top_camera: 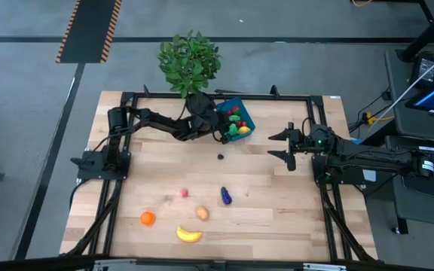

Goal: Pick and placing Produce into tupperware
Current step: Put the blackberry into the blue bin

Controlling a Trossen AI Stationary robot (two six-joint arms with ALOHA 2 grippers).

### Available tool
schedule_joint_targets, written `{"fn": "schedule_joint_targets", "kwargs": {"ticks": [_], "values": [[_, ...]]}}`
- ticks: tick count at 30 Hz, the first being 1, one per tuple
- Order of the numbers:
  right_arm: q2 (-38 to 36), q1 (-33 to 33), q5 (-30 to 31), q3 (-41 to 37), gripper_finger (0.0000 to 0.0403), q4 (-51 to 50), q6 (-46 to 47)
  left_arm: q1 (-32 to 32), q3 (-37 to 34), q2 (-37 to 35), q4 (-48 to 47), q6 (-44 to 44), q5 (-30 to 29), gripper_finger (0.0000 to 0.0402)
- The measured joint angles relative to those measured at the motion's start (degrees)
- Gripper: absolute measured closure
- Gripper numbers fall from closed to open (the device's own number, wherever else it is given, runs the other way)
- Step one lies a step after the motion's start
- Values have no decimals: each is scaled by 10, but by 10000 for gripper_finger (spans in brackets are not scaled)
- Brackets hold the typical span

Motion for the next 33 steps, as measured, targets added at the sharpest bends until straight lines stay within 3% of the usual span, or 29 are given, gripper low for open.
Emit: {"fn": "schedule_joint_targets", "kwargs": {"ticks": [7, 12, 18, 23, 28, 33], "values": [[0, 0, 0, 0, 110, 0, 1, -12, 0, -10, 14, 28, -1, 252], [0, 0, 0, 0, 110, -7, 0, -40, 0, -11, 15, 46, -7, 259], [0, 0, 0, 0, 110, -15, 0, -77, 0, -11, 13, 45, -75, 271], [0, 0, 0, 0, 110, -15, 0, -111, -1, -15, -12, 34, -81, 282], [0, 0, 0, 0, 110, -16, 3, -138, -46, -74, -30, 18, -87, 292], [0, 0, -2, 0, 110, -17, 55, -158, -144, -184, -26, -17, -80, 302]]}}
